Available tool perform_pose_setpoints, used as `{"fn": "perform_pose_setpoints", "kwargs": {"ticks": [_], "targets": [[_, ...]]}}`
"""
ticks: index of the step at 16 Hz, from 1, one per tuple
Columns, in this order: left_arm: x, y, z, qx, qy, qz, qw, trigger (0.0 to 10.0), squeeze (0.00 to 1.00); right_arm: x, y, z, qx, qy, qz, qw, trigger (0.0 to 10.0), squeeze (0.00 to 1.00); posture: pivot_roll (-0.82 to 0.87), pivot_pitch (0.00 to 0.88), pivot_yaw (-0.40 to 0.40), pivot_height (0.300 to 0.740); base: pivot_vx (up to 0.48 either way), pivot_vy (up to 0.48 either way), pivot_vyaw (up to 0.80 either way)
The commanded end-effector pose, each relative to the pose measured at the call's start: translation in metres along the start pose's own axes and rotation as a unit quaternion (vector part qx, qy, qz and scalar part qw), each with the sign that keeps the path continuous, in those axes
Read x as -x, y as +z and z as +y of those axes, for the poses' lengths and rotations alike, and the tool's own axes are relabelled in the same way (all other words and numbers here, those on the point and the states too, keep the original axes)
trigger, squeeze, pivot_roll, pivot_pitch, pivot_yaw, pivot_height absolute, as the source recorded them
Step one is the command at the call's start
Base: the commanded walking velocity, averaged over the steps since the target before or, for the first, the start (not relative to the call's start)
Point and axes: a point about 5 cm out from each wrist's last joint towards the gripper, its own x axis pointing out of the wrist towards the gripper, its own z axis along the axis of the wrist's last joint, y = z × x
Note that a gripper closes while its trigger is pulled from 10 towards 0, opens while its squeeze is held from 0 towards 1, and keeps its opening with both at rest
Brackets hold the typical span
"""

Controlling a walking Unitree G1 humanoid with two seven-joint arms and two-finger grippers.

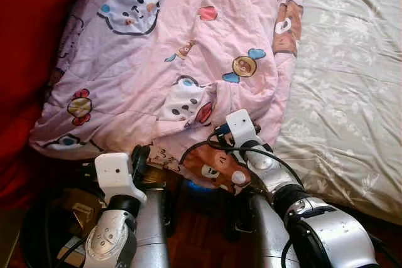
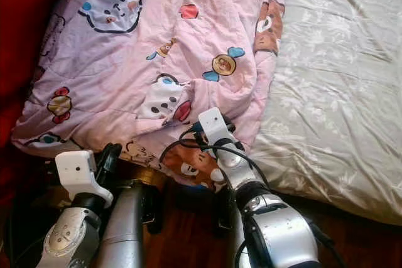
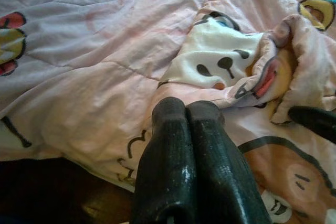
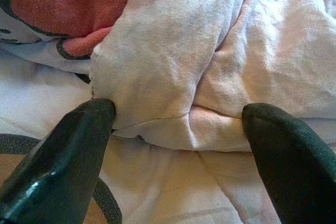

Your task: Clean up the room

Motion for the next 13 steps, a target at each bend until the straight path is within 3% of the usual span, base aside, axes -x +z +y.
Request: {"fn": "perform_pose_setpoints", "kwargs": {"ticks": [1,2,3,13], "targets": [[0.0065,-0.0035,0.0002,-0.003,0.006,0.017,1.000,10.0,0.00,0.0054,-0.0184,0.0082,-0.008,0.008,0.028,1.000,9.2,0.00,0.32,0.659,-0.029,0.632,0.000,0.000,0.00],[0.0068,-0.0024,-0.0005,-0.004,0.004,0.016,1.000,10.0,0.00,0.0060,-0.0200,0.0097,-0.004,0.009,0.030,0.999,1.8,0.00,0.32,0.663,-0.027,0.632,0.000,0.000,0.00],[0.0071,-0.0021,-0.0004,-0.006,0.002,0.016,1.000,10.0,0.00,0.0062,-0.0207,0.0105,-0.003,0.009,0.031,0.999,0.3,0.00,0.32,0.664,-0.025,0.632,0.000,0.000,0.00],[0.0075,-0.0021,0.0022,-0.013,0.009,0.020,1.000,10.0,0.00,0.0084,-0.0253,0.0171,-0.019,0.021,0.033,0.999,0.0,0.00,0.32,0.672,-0.025,0.632,0.000,0.000,0.00]]}}
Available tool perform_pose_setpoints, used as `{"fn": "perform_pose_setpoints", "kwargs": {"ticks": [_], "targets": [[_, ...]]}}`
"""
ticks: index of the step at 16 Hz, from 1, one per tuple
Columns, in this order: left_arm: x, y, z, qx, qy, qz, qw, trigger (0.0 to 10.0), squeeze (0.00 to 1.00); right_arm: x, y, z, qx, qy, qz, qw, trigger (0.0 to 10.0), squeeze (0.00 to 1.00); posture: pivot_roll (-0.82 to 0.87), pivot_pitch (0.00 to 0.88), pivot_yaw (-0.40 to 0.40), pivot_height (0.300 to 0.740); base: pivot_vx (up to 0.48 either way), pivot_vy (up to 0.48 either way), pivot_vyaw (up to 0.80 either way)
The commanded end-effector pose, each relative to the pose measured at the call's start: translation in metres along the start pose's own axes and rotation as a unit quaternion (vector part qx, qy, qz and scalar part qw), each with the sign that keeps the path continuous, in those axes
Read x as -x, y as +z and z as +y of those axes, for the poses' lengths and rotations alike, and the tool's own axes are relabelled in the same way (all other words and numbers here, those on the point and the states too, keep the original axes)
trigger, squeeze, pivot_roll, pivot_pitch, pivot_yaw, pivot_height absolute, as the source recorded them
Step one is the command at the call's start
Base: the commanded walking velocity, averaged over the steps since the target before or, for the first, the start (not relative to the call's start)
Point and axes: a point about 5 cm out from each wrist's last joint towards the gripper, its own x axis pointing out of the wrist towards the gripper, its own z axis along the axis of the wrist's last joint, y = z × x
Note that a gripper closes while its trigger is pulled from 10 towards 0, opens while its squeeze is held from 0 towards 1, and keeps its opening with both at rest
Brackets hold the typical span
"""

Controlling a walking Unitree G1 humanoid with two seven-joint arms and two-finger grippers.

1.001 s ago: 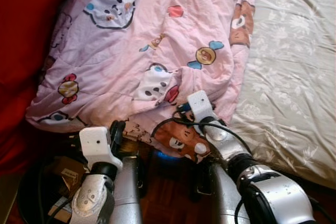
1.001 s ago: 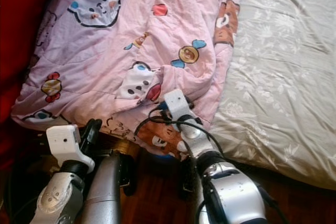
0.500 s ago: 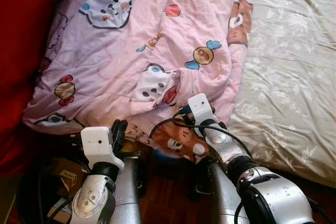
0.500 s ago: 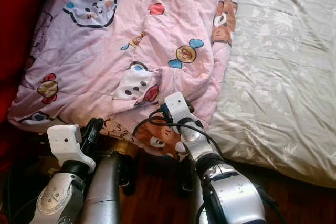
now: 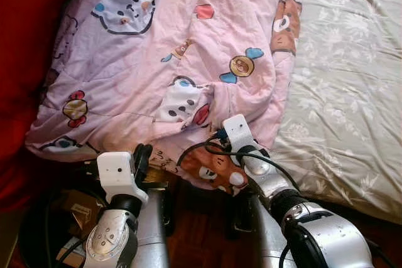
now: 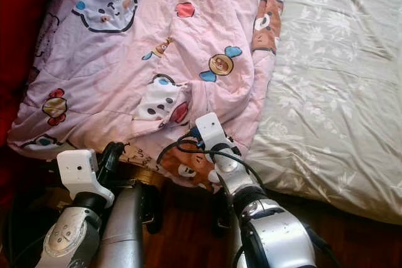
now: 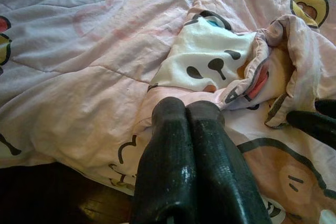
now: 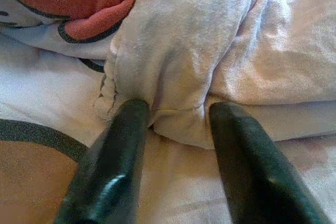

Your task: Clean up the room

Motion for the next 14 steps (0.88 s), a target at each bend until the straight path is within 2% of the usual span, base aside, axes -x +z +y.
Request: {"fn": "perform_pose_setpoints", "kwargs": {"ticks": [1,14], "targets": [[0.0058,-0.0055,0.0044,-0.007,0.015,0.019,1.000,10.0,0.00,0.0056,-0.0189,0.0072,-0.011,0.010,0.030,0.999,0.0,0.00,0.32,0.673,-0.025,0.632,0.000,0.000,0.00],[0.0077,-0.0076,0.0109,-0.018,0.021,0.025,0.999,10.0,0.00,0.0081,-0.0251,0.0061,-0.023,0.006,0.036,0.999,0.0,0.00,0.33,0.650,-0.004,0.632,0.000,0.000,0.00]]}}
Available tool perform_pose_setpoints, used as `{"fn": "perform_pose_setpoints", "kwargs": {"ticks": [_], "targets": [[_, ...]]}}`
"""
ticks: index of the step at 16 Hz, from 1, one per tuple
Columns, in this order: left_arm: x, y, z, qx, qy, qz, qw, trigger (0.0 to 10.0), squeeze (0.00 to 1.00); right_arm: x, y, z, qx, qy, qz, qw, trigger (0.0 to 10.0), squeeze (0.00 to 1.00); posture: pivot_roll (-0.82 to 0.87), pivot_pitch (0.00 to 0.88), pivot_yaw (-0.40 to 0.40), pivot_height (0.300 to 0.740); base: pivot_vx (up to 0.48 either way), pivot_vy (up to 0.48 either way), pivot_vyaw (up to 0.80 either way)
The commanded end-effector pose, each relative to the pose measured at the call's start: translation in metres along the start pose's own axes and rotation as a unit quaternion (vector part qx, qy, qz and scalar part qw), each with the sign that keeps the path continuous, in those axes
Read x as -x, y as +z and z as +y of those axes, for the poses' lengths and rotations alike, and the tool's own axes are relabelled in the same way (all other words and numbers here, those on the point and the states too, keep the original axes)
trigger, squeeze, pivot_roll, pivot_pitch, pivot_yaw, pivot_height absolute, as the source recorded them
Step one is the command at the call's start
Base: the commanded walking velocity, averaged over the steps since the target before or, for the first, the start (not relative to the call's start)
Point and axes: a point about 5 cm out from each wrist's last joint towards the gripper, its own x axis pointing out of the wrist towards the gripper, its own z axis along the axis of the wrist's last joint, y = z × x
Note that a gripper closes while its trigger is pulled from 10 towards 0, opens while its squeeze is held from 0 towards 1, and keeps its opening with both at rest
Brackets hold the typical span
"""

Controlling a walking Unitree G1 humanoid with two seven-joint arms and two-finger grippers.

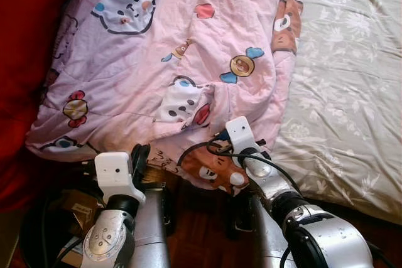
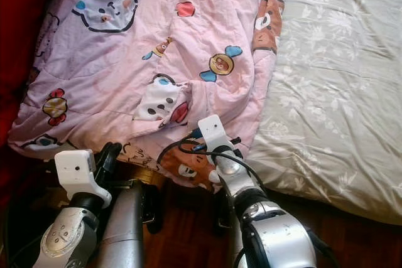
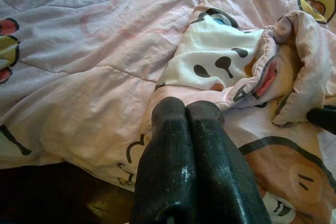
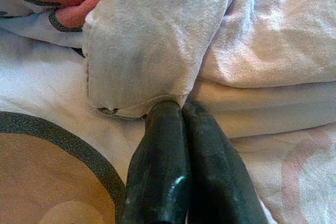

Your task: Clean up the room

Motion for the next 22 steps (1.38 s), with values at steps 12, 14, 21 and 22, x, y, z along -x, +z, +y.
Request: {"fn": "perform_pose_setpoints", "kwargs": {"ticks": [12,14,21,22], "targets": [[-0.031,-0.031,0.010,-0.017,0.002,0.025,1.000,10.0,0.00,0.054,-0.055,-0.112,-0.122,-0.221,-0.056,0.966,0.0,0.00,0.23,0.459,-0.030,0.632,0.000,0.000,0.00],[-0.044,-0.046,0.017,-0.027,0.000,0.037,0.999,10.0,0.00,0.076,-0.073,-0.133,-0.131,-0.271,-0.053,0.952,0.0,0.00,0.20,0.371,-0.027,0.632,0.000,0.000,0.00],[-0.064,-0.084,0.042,-0.060,-0.002,0.095,0.994,10.0,0.00,0.145,-0.144,-0.135,-0.135,-0.342,0.013,0.930,0.0,0.00,0.11,0.207,0.012,0.632,0.000,0.000,0.00],[-0.065,-0.088,0.044,-0.064,-0.002,0.100,0.993,10.0,0.00,0.158,-0.157,-0.130,-0.140,-0.354,0.033,0.924,0.0,0.00,0.10,0.194,0.020,0.632,0.000,0.000,0.00]]}}
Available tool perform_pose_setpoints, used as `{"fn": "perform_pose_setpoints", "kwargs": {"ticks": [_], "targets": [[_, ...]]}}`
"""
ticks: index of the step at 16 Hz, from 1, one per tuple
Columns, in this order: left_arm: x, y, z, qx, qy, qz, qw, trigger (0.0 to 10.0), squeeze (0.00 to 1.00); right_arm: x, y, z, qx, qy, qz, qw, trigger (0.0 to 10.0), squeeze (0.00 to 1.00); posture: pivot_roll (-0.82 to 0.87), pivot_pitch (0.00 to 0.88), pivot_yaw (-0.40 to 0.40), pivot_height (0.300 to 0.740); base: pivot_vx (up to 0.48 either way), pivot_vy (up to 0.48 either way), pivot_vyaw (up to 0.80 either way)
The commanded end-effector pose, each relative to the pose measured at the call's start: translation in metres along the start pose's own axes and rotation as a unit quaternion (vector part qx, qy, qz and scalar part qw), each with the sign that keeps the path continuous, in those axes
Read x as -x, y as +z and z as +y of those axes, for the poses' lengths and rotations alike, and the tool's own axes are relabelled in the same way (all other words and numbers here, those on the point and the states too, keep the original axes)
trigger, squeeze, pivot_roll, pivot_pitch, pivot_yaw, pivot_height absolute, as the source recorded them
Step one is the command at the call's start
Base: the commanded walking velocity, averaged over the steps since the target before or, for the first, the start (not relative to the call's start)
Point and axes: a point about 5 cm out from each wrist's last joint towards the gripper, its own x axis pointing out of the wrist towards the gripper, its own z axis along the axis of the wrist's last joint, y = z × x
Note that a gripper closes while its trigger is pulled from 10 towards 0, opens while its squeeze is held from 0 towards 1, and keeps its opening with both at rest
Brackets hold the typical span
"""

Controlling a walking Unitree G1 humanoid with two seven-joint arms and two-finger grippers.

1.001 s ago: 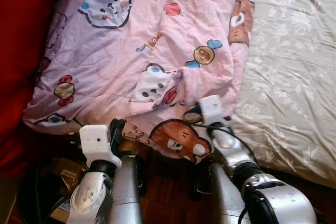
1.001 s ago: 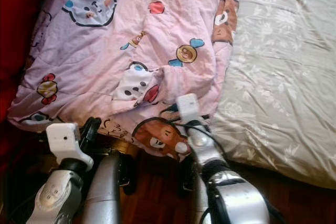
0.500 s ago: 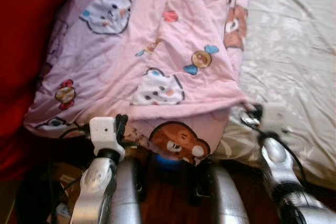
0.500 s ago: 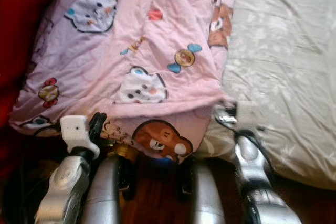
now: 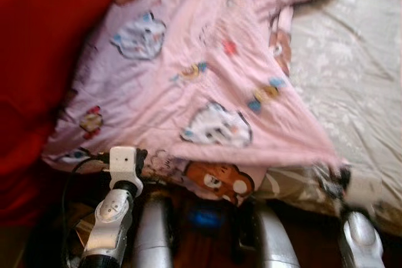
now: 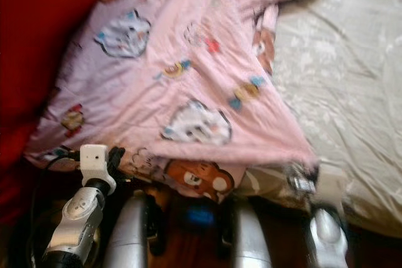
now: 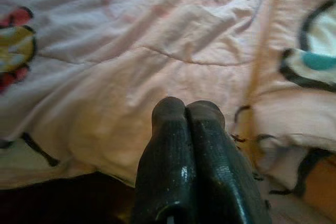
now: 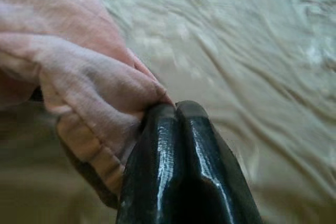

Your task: Clean up the room

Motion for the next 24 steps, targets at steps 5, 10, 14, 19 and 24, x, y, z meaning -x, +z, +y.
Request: {"fn": "perform_pose_setpoints", "kwargs": {"ticks": [5,10,14,19,24], "targets": [[0.000,-0.020,0.010,-0.021,0.001,0.028,0.999,10.0,0.00,0.069,-0.068,-0.067,-0.045,-0.202,0.129,0.970,0.0,0.00,0.08,0.175,0.037,0.632,0.000,0.000,0.00],[0.003,-0.029,0.013,-0.023,0.002,0.035,0.999,10.0,0.00,0.121,-0.091,-0.118,-0.079,-0.398,0.182,0.896,0.0,0.00,0.07,0.199,0.047,0.632,0.000,0.000,0.00],[0.004,-0.033,0.011,-0.021,0.000,0.034,0.999,10.0,0.00,0.105,-0.096,-0.093,-0.096,-0.331,0.213,0.914,10.0,0.00,0.08,0.212,0.038,0.632,0.000,0.000,0.00],[0.009,-0.042,0.011,-0.021,0.002,0.047,0.999,10.0,0.00,0.086,-0.099,-0.045,-0.124,-0.207,0.233,0.942,10.0,0.00,0.08,0.216,0.037,0.632,0.000,0.000,0.00],[0.010,-0.045,0.013,-0.022,0.005,0.050,0.998,10.0,0.00,0.074,-0.088,-0.035,-0.153,-0.167,0.189,0.955,10.0,0.00,0.09,0.223,0.038,0.656,0.000,0.000,0.00]]}}
